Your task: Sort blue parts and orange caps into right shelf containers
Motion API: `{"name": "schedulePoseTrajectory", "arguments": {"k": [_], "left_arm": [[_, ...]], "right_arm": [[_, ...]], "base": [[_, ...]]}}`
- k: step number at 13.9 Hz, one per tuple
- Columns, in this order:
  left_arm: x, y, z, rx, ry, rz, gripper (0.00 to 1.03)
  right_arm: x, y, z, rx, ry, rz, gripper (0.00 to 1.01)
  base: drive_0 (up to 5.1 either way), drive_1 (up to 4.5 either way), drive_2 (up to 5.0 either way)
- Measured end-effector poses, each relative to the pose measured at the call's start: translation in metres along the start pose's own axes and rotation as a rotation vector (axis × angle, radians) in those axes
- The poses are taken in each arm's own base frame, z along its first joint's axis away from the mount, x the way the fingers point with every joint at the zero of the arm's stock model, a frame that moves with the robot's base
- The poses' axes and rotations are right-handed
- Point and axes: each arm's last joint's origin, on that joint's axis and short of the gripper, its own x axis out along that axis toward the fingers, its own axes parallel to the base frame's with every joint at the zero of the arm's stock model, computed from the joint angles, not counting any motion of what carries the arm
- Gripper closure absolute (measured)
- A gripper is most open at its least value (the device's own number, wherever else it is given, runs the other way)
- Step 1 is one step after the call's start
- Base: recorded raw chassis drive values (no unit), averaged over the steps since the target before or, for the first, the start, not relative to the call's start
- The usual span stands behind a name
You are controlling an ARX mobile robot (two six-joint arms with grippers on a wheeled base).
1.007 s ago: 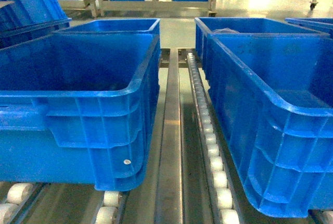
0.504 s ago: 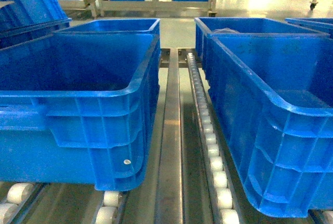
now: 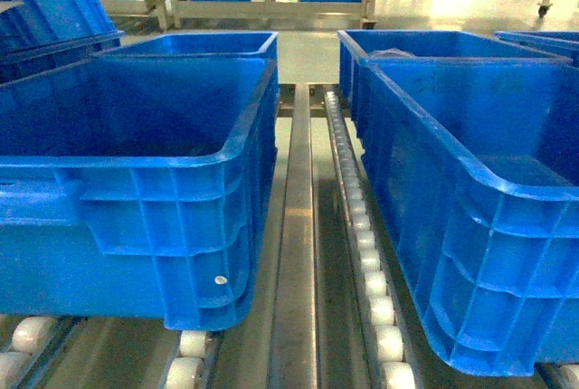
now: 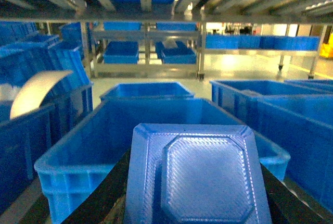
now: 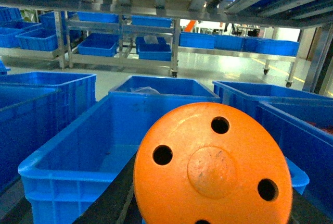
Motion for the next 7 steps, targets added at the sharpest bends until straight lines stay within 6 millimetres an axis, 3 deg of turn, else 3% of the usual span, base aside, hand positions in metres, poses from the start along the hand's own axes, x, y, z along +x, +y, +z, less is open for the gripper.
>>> {"name": "schedulePoseTrajectory", "arguments": {"k": [2,4,5,6,7], "left_arm": [[0.018,-0.003,0.002,-0.007,-0.010,0.003,0.62],[0.078,0.000,0.028,0.011,-0.028,0.012,0.62],[0.122,0.005,0.038,0.020,-0.020,0.031,0.62],[0.156,0.007,0.031,0.004,0.068,0.025,0.62],[0.197,0.006,0.010,-0.024,0.215,0.007,0.62]], "right_arm": [[0.007,0.000,0.007,0.002,-0.039,0.021,0.57],[0.046,0.001,0.034,-0.007,-0.064,0.062,0.57],[0.075,0.003,0.049,-0.007,-0.075,0.078,0.57],[0.101,0.005,0.054,-0.010,-0.044,0.093,0.57],[0.137,0.008,0.049,-0.012,0.044,0.097,0.57]], "base": [[0.0,0.00,0.0],[0.0,0.00,0.0],[0.0,0.00,0.0],[0.0,0.00,0.0],[0.0,0.00,0.0]]}}
